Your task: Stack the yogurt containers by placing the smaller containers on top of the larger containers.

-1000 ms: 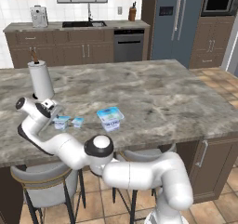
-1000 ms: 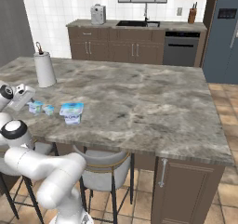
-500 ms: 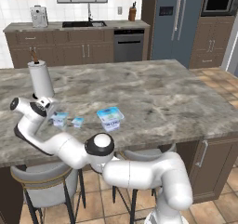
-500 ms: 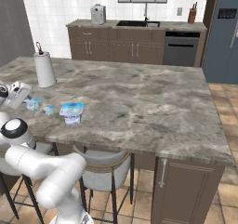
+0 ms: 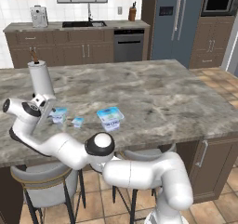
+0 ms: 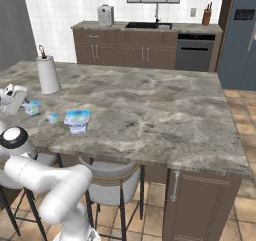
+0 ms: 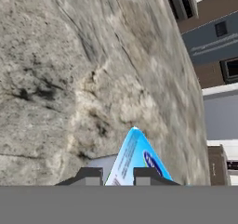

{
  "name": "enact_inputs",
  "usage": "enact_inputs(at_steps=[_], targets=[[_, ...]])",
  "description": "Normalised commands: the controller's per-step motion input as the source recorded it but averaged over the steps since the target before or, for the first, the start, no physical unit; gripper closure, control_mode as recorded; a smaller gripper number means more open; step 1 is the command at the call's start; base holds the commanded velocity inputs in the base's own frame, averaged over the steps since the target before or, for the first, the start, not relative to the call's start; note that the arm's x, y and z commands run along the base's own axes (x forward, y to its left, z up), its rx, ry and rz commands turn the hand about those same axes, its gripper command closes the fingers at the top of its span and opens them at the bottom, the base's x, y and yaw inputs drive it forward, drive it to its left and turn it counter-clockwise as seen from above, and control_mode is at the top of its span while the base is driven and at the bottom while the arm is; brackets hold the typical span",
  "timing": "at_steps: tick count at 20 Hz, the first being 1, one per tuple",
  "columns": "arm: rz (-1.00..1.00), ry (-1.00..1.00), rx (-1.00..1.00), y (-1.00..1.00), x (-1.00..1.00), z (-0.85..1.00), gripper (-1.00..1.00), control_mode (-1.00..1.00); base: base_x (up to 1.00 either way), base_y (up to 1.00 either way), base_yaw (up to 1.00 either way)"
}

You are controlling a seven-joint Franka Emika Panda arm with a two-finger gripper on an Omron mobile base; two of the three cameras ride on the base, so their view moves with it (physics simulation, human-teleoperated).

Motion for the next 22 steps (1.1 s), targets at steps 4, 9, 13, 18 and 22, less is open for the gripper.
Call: enact_inputs(at_steps=[4, 9, 13, 18, 22], targets=[[0.0, -0.05, 0.0, -0.29, -0.36, 0.42, 1.0, -1.0, 0.0, 0.0, 0.0], [0.0, -0.04, 0.0, -0.37, -0.43, 0.46, 1.0, -1.0, 0.0, 0.0, 0.0], [0.0, -0.05, 0.0, -0.44, -0.57, 0.4, 1.0, -1.0, 0.0, 0.0, 0.0], [0.0, -0.04, 0.0, -0.54, -0.64, 0.31, 1.0, -1.0, 0.0, 0.0, 0.0], [0.0, -0.04, 0.0, -0.59, -0.66, 0.27, 1.0, -1.0, 0.0, 0.0, 0.0]])
